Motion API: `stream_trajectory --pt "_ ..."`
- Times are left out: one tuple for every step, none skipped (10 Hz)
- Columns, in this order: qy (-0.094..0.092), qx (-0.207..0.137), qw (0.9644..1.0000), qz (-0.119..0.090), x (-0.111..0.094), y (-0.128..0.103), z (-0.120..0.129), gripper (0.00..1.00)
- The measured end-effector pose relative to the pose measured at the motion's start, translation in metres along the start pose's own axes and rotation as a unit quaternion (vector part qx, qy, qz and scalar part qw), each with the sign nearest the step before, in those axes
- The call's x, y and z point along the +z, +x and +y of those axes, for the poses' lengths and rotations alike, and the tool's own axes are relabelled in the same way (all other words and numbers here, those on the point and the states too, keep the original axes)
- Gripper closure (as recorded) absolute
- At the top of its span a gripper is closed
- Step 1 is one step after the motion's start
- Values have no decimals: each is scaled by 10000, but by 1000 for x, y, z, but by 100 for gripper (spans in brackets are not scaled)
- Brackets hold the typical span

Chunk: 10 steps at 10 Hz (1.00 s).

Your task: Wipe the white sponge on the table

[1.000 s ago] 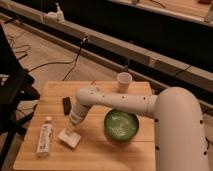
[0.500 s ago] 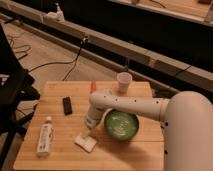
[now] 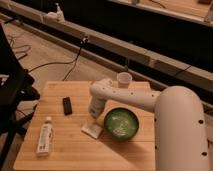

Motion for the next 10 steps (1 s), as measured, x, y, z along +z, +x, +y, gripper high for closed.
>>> stream_trajectory --pt "-22 -211 9997 -115 2 -25 9 100" --pt "-90 -378 9991 -191 4 -42 21 100" --pt "-217 -583 9977 -285 7 -59 41 100" --pt "-319 -685 9967 -311 10 -64 55 100" --pt "-485 -793 9952 -316 14 -64 76 100" --pt "-607 -807 9946 -256 17 -53 88 100" --pt "-691 -738 9947 -186 19 -39 96 100" --pt "-787 -563 9953 -15 22 -12 100 100" --pt "-795 -383 9960 115 23 10 97 100" --pt "-763 -236 9965 227 22 26 90 100"
